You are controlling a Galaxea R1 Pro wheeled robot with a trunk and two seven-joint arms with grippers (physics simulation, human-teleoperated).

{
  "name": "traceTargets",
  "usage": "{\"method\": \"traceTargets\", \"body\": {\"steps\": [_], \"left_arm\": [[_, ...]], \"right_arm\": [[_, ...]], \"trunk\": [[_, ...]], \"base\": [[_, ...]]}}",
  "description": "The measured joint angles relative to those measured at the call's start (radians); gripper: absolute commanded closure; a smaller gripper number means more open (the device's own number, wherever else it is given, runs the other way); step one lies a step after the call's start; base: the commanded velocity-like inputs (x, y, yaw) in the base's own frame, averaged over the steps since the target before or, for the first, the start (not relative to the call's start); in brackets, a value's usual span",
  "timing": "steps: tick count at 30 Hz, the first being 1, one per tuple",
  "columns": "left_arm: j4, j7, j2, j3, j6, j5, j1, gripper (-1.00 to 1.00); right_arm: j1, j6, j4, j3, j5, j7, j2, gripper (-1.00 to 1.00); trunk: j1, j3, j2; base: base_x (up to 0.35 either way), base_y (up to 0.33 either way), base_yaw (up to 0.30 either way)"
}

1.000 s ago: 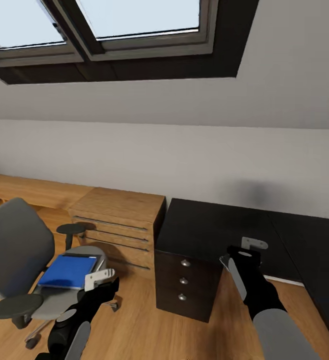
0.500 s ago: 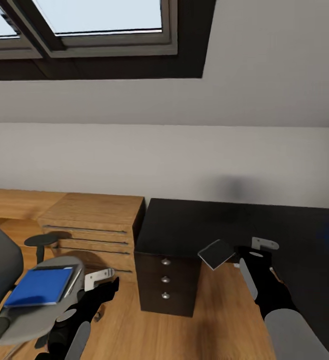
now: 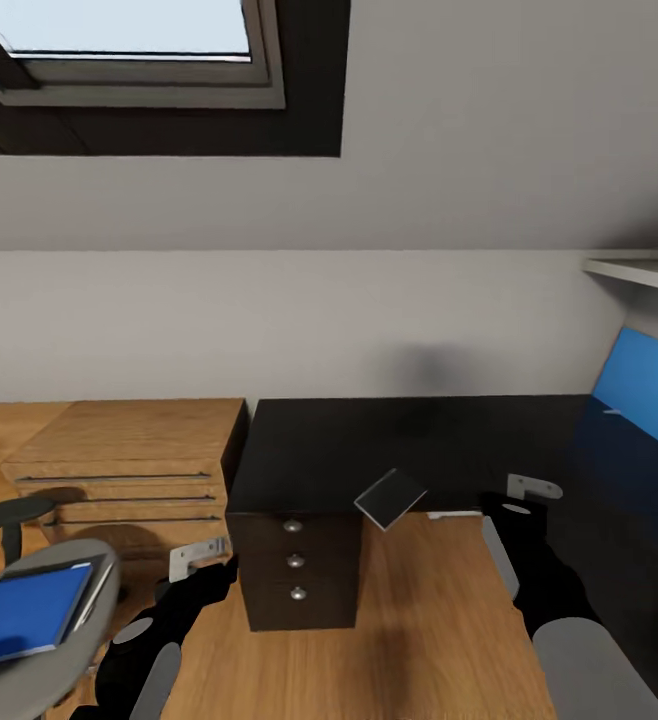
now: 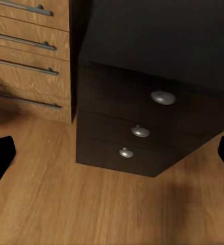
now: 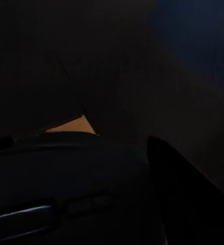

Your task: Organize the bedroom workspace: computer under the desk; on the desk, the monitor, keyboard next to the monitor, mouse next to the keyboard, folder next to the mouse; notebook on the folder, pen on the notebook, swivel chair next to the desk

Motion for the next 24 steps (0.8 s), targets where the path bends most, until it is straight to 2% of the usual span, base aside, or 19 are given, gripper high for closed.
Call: {"method": "traceTargets", "body": {"steps": [5, 16, 24], "left_arm": [[0.0, 0.0, 0.0, 0.0, 0.0, 0.0, 0.0, -1.0], [0.0, 0.0, 0.0, 0.0, 0.0, 0.0, 0.0, -1.0], [0.0, 0.0, 0.0, 0.0, 0.0, 0.0, 0.0, -1.0]], "right_arm": [[0.0, 0.0, 0.0, -0.024, -0.001, 0.0, -0.006, 1.0], [0.0, -0.006, 0.001, -0.028, -0.002, 0.0, -0.007, 1.0], [0.0, -0.008, -0.001, -0.018, 0.0, -0.001, -0.004, 1.0]], "trunk": [[0.0, 0.0, 0.0], [0.0, 0.0, 0.0], [0.0, 0.0, 0.0]], "base": [[0.0, 0.0, -0.299], [0.0, 0.0, -0.297], [0.0, 0.0, -0.074]]}}
